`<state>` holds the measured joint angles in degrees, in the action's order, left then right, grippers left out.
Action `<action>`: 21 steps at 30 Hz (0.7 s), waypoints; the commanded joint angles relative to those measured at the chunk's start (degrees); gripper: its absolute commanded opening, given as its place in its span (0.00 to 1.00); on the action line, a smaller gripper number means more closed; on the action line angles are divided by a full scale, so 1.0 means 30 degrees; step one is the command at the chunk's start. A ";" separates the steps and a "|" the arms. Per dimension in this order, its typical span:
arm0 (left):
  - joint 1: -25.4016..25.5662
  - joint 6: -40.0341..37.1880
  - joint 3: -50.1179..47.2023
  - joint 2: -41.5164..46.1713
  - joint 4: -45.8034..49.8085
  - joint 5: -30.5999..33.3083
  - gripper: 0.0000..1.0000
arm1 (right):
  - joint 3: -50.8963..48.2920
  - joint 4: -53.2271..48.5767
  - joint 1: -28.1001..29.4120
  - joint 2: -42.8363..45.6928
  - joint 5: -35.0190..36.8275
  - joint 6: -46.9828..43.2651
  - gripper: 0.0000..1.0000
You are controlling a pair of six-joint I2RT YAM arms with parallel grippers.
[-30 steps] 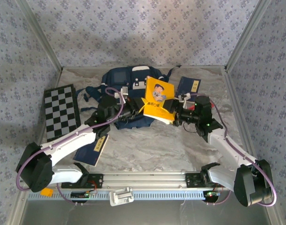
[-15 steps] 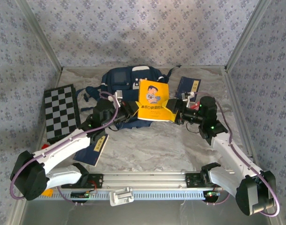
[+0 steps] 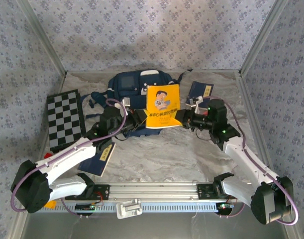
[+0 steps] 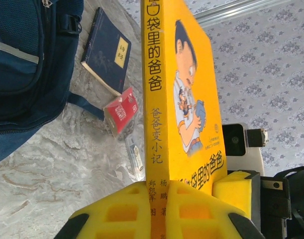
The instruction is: Pack the student bag
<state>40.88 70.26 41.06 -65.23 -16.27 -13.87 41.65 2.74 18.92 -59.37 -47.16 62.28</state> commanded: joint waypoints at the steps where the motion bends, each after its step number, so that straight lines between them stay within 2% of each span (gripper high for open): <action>1: -0.0005 -0.0994 0.0295 0.0650 -0.0062 -0.0123 0.00 | 0.0882 -0.0873 0.0050 0.0335 0.0023 -0.1130 0.04; 2: -0.0019 -0.1040 0.0260 0.0652 -0.0003 -0.0123 0.00 | 0.0910 -0.0918 -0.0013 0.0338 -0.0021 -0.1159 0.00; 5: -0.0024 -0.1544 0.0388 0.0736 0.0482 -0.0123 0.00 | 0.1148 -0.1614 -0.0146 0.0293 0.0103 -0.1544 0.00; 6: -0.0026 -0.1858 0.0501 0.0824 0.0818 -0.0095 0.04 | 0.1290 -0.1980 -0.0223 0.0251 0.0094 -0.1774 0.00; 8: -0.0075 -0.3124 0.0752 0.1046 0.1883 -0.0033 0.19 | 0.1510 -0.2623 -0.0451 0.0279 0.0052 -0.2187 0.00; 9: -0.0111 -0.3986 0.0944 0.1214 0.2773 0.0186 0.27 | 0.1717 -0.3185 -0.0624 0.0308 0.0089 -0.2485 0.00; 12: -0.0321 -0.7343 0.1820 0.1598 0.6405 0.1234 0.41 | 0.2444 -0.5898 -0.1275 0.0381 0.0372 -0.4033 0.00; 17: -0.0532 -1.3332 0.2850 0.1124 1.0704 0.3181 0.52 | 0.2917 -0.9663 -0.2232 0.0704 0.1012 -0.6546 0.00; 21: -0.0503 -1.7904 0.3730 -0.0528 1.2643 0.4271 0.54 | 0.2299 -1.0893 -0.3160 0.1039 0.1154 -0.7284 0.00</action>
<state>39.64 31.77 49.80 -63.94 13.26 -5.19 47.81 -25.58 10.92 -58.24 -43.68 45.69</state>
